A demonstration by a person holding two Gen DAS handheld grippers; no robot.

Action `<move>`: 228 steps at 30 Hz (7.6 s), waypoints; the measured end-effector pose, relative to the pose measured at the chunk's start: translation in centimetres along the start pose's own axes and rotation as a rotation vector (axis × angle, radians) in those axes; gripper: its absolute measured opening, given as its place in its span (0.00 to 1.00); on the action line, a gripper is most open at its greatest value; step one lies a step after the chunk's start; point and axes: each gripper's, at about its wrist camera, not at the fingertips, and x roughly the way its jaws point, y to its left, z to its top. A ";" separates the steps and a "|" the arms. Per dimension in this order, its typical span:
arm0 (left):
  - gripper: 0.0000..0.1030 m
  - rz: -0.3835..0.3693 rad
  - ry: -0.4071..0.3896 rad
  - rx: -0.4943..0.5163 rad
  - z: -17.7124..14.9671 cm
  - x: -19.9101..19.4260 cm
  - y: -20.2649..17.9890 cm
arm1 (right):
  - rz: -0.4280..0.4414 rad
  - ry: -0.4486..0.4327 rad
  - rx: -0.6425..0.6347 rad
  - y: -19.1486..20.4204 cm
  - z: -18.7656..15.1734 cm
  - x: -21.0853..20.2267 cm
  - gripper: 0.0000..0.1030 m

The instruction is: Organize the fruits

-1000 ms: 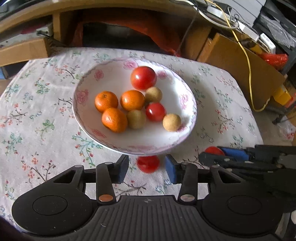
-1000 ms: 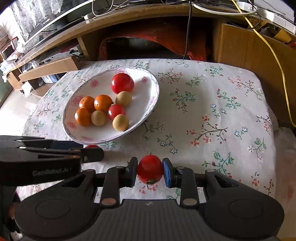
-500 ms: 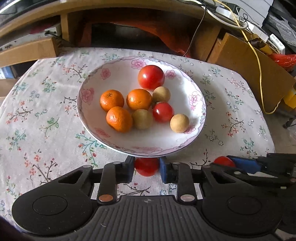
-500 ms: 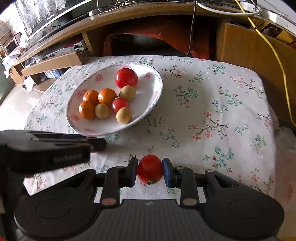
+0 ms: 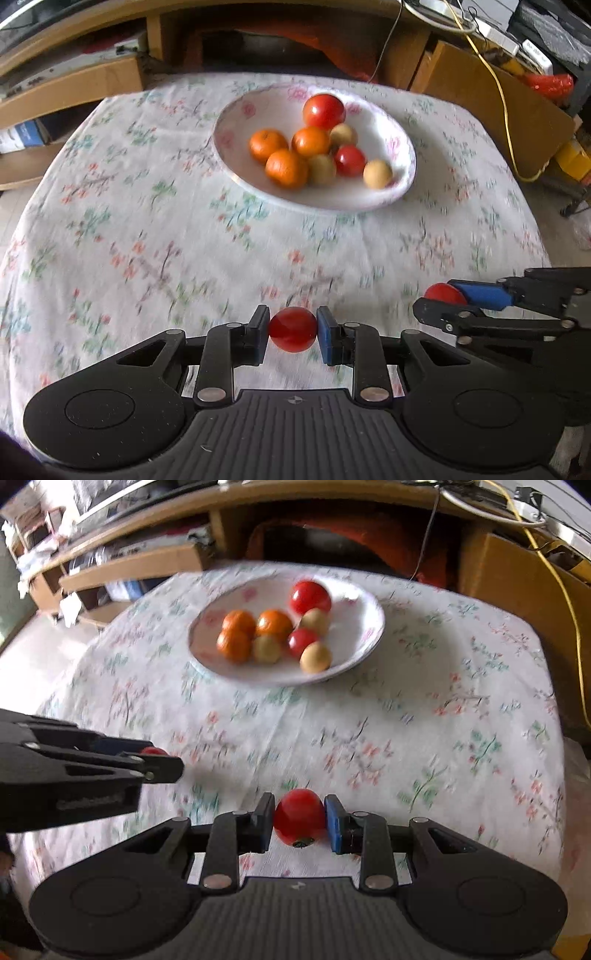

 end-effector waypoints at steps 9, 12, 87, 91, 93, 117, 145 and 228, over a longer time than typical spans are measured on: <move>0.36 0.020 0.006 -0.003 -1.0 0.2 0.0 | -0.010 -0.012 -0.031 0.9 -0.8 -0.2 0.30; 0.40 0.008 -0.004 -0.014 -1.1 0.3 0.1 | -0.003 -0.013 -0.025 0.8 -0.7 -0.2 0.30; 0.34 -0.027 -0.119 0.024 8.3 0.2 -0.9 | -0.042 -0.157 -0.001 -2.0 9.1 0.8 0.29; 0.34 -0.025 -0.107 0.024 8.6 1.0 -1.0 | -0.046 -0.153 0.007 -2.5 9.7 1.6 0.29; 0.34 -0.023 -0.106 0.023 8.8 1.3 -1.0 | -0.041 -0.152 0.007 -2.6 9.9 1.9 0.29; 0.33 -0.026 -0.101 -0.011 9.9 2.6 -0.1 | -0.022 -0.128 0.012 -3.0 10.9 4.0 0.29; 0.43 0.054 -0.152 0.054 8.9 1.5 -0.9 | -0.034 -0.154 0.034 -2.8 9.9 1.6 0.30; 1.00 0.219 -0.287 0.004 2.8 -3.8 -2.7 | -0.042 -0.189 0.111 -2.1 3.2 -4.5 0.31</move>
